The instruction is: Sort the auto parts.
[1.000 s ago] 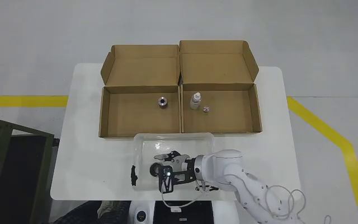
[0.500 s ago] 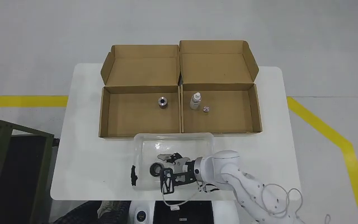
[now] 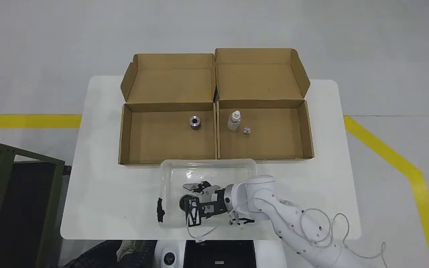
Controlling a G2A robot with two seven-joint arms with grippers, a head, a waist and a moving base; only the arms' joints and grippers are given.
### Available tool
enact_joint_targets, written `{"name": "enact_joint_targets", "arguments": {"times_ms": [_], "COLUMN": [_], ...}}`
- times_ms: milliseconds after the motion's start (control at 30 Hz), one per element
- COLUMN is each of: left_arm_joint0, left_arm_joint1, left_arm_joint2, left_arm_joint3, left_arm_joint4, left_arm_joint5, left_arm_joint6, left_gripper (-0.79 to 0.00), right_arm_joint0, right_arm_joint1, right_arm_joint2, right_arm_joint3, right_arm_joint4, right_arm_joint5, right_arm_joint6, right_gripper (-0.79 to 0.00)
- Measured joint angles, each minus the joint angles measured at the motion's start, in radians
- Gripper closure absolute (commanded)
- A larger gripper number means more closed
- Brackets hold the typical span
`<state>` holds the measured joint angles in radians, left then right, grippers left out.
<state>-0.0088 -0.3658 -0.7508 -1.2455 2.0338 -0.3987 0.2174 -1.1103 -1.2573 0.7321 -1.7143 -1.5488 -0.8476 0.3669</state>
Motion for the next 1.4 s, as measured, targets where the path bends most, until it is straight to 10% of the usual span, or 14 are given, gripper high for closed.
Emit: {"name": "enact_joint_targets", "arguments": {"times_ms": [333,500,1400], "left_arm_joint0": [0.000,0.000,0.000], "left_arm_joint1": [0.000,0.000,0.000], "left_arm_joint2": [0.000,0.000,0.000], "left_arm_joint3": [0.000,0.000,0.000], "left_arm_joint4": [0.000,0.000,0.000], "left_arm_joint5": [0.000,0.000,0.000], "left_arm_joint6": [0.000,0.000,0.000], "left_gripper": [-0.785,-0.785,-0.785], "right_arm_joint0": [0.036,0.039,-0.080], "right_arm_joint1": [-0.014,-0.015,0.052], "right_arm_joint2": [-0.038,-0.040,0.214], "right_arm_joint3": [0.049,0.056,-0.219], "right_arm_joint4": [0.018,0.023,0.115], "right_arm_joint5": [0.008,0.007,-0.019], "right_arm_joint6": [-0.003,-0.006,-0.157], "right_gripper": [-0.336,0.000,0.000]}}
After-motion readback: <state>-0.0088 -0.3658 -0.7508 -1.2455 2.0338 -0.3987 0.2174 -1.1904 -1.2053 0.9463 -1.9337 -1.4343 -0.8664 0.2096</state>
